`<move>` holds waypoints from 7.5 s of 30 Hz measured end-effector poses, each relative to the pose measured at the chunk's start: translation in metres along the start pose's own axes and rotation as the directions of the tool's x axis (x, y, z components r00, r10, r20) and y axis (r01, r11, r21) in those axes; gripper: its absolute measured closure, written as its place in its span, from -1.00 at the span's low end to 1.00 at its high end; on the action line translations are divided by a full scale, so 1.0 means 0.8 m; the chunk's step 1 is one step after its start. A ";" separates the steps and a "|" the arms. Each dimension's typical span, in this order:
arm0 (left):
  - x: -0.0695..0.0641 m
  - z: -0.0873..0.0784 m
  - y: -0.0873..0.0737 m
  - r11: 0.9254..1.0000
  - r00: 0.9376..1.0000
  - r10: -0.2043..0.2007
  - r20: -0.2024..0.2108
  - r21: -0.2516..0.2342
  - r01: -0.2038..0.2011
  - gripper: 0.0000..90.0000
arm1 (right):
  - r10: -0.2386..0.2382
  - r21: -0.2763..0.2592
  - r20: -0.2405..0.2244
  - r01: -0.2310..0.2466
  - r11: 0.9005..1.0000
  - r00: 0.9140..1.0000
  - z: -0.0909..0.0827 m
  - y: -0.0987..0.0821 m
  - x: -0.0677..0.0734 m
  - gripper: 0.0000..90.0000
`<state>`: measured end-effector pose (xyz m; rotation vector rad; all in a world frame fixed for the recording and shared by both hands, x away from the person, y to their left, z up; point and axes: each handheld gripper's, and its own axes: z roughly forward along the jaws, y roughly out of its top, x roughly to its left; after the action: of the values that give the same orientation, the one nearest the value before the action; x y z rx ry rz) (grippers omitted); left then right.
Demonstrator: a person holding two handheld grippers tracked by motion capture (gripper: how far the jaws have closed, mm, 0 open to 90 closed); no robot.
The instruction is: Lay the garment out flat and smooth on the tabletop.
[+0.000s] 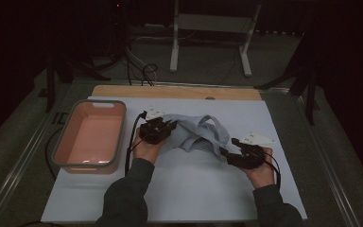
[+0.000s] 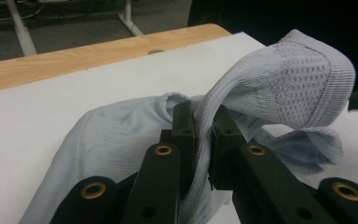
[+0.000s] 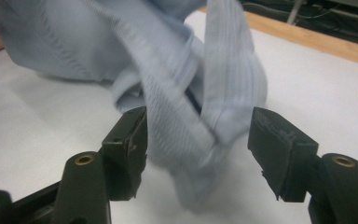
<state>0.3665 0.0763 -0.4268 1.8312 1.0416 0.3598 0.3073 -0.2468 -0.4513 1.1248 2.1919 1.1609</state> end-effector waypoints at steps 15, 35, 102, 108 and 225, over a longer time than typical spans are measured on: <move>0.006 -0.009 0.003 0.998 0.998 -0.060 0.026 -0.021 0.060 0.88 | -0.063 0.078 0.049 0.059 0.995 0.997 0.043 -0.002 0.026 -0.04; -0.013 -0.014 0.002 0.998 0.992 -0.048 0.113 0.052 0.042 0.88 | 0.028 -0.028 0.107 -0.025 0.999 0.994 0.011 0.011 -0.017 0.85; -0.022 -0.024 -0.010 0.995 0.975 -0.064 0.212 0.088 0.046 0.04 | 0.024 -0.093 0.036 -0.020 0.995 0.999 0.031 0.067 -0.001 0.94; -0.005 -0.034 -0.029 0.993 0.983 -0.080 0.165 0.103 0.063 -0.03 | 0.051 -0.080 0.066 -0.046 0.996 0.997 0.031 0.069 -0.021 0.94; 0.002 -0.016 -0.010 0.999 0.999 -0.029 0.034 0.017 0.029 0.99 | -0.126 0.018 -0.166 0.131 0.991 0.978 0.039 0.046 0.079 -0.09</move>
<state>0.3556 0.0867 -0.4276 1.8285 1.0491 0.3021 0.3079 -0.1681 -0.4384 0.9118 2.3740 1.2078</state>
